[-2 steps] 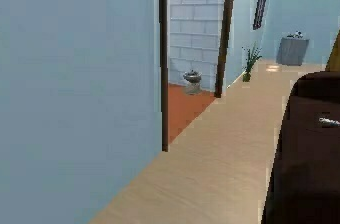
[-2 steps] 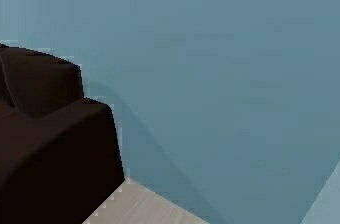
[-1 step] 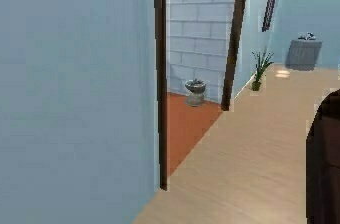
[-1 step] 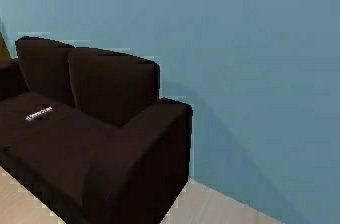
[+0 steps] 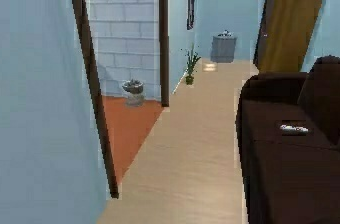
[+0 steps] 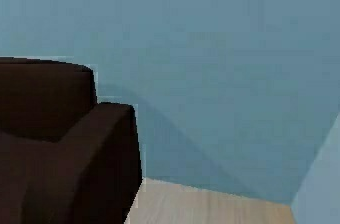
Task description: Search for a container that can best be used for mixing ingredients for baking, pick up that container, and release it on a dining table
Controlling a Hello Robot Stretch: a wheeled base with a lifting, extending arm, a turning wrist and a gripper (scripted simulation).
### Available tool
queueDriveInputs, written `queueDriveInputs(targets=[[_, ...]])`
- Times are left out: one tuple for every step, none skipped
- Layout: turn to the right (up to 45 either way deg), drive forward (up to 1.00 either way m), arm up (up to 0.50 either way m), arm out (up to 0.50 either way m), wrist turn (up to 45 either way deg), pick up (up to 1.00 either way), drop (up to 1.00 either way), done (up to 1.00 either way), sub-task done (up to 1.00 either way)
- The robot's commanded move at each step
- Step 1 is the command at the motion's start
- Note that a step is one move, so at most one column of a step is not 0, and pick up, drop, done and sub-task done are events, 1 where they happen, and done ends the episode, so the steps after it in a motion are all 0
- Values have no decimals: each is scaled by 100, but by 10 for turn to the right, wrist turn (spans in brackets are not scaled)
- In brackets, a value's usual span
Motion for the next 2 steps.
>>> queueDriveInputs(targets=[[0, 100, 0, 0, 0, 0, 0, 0, 0], [0, 40, 0, 0, 0, 0, 0, 0, 0]])
